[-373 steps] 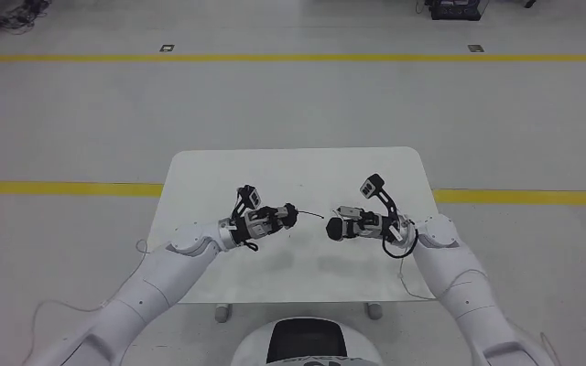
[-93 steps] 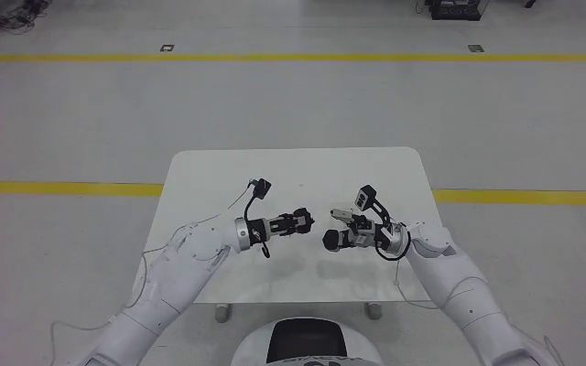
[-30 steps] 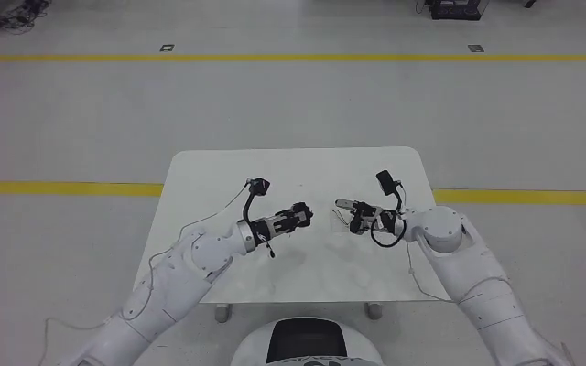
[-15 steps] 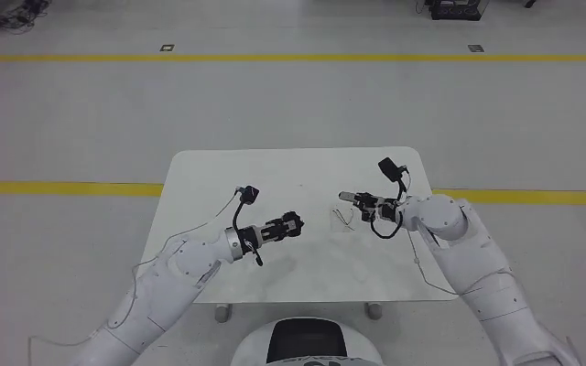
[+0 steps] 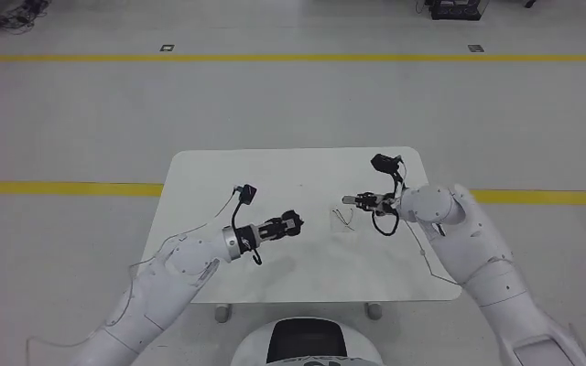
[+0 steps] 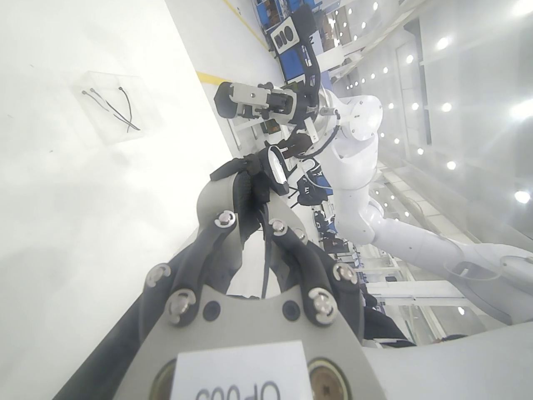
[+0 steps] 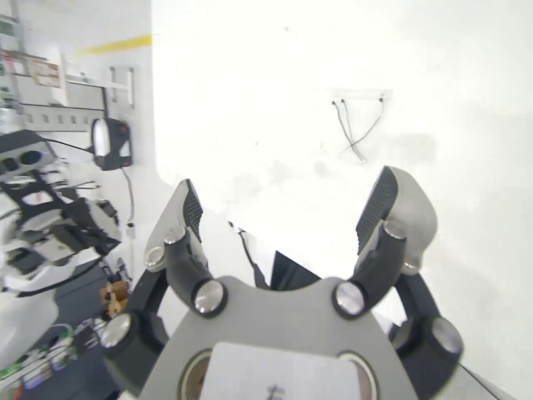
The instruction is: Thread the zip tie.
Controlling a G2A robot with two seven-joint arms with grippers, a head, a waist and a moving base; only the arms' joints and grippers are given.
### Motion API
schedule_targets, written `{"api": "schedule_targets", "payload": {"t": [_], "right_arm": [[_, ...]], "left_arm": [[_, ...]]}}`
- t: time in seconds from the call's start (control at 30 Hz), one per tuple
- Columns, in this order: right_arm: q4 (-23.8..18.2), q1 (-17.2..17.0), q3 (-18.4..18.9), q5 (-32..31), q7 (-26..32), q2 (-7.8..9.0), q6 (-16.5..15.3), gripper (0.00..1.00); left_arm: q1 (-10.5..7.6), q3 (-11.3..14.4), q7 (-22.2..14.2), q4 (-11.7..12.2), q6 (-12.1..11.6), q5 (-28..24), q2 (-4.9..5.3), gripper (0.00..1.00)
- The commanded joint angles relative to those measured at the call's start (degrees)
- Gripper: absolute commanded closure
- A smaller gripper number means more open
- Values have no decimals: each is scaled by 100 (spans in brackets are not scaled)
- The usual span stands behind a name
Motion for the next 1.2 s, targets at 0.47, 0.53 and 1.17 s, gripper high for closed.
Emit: {"api": "schedule_targets", "payload": {"t": [0.47, 0.53, 1.17], "right_arm": [[415, 521, -603, -891, 365, -70, -333, 0], [466, 513, -732, -1144, 364, -70, -560, 0], [2375, 1966, -2365, -1530, 121, -768, -2068, 0]], "left_arm": [[74, -84, -204, -207, 2, 441, 60, 100], [70, -44, -122, -209, 77, 514, 52, 100], [264, -71, 30, -85, 151, 487, 92, 100]]}}
